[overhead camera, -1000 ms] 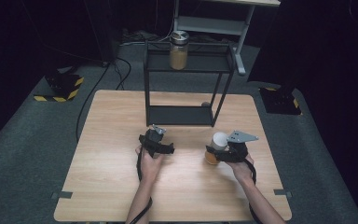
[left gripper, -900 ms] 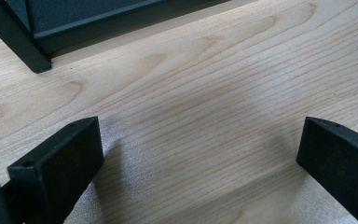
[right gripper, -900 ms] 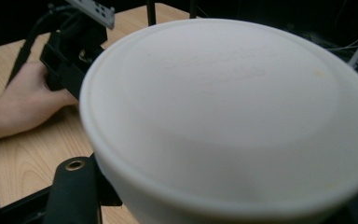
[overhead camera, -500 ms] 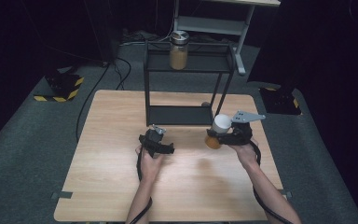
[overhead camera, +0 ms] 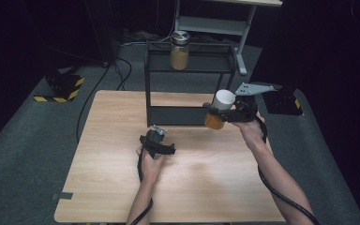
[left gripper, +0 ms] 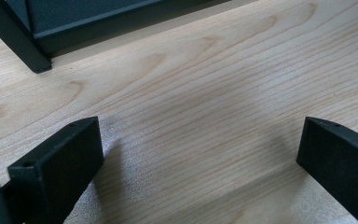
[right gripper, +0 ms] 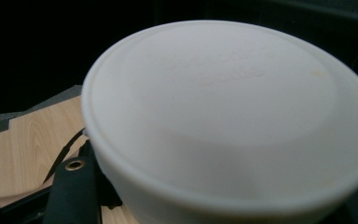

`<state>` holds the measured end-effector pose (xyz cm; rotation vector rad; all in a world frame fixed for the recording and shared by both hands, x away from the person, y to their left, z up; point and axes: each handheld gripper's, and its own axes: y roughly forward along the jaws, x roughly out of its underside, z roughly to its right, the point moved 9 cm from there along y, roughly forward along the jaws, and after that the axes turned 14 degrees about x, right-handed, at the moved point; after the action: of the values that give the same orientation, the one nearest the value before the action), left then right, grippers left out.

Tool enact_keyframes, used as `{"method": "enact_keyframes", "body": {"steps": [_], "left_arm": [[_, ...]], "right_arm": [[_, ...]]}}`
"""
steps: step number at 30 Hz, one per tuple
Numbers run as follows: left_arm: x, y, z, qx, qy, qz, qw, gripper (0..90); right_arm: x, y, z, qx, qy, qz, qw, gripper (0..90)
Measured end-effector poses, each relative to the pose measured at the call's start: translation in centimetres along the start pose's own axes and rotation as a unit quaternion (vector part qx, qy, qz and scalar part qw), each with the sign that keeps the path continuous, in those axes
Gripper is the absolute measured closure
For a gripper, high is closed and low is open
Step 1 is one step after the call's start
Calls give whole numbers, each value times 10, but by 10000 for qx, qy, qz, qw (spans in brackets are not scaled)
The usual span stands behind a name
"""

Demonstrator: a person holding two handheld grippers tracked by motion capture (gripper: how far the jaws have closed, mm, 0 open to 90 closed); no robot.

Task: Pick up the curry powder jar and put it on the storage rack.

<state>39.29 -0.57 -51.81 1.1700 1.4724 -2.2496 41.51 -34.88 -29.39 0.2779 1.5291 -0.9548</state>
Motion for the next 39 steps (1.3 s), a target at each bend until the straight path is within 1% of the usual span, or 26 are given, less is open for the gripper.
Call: {"method": "enact_keyframes", "body": {"steps": [4,7,8,9,10,14,23,26,29,33,34,35,37,39], "left_arm": [[0,0,0,0,-3,1,10000,2],[0,0,0,-6,1,3,10000,2],[0,0,0,-6,1,3,10000,2],[0,0,0,-1,-4,2,10000,2],[0,0,0,-1,-1,1,10000,2],[0,0,0,-1,-3,1,10000,2],[0,0,0,-2,-3,1,10000,2],[0,0,0,-3,-9,12,10000,2],[0,0,0,-8,-12,12,10000,2],[0,0,0,-4,-12,0,10000,2],[0,0,0,-4,-12,0,10000,2],[0,0,0,0,-10,3,10000,2],[0,0,0,-4,-12,2,10000,2],[0,0,0,-4,-13,4,10000,2]], "right_arm": [[-18,1,5,-58,30,-5,10000,350],[-29,2,8,-62,60,16,10000,350],[-29,2,8,-62,60,16,10000,350],[-37,3,11,-71,90,19,9999,350],[-37,3,11,-71,90,19,9999,350],[-54,5,15,-62,110,24,9999,350],[-85,5,17,-43,28,24,10000,351],[-98,6,21,-12,62,8,10000,350],[-106,7,24,15,77,12,10000,350],[-121,8,29,120,181,60,9997,351],[-121,8,29,120,181,60,9997,351],[-128,9,31,191,224,76,9995,351],[-134,11,33,233,262,82,9994,351],[-137,12,33,264,275,86,9992,350]]}}
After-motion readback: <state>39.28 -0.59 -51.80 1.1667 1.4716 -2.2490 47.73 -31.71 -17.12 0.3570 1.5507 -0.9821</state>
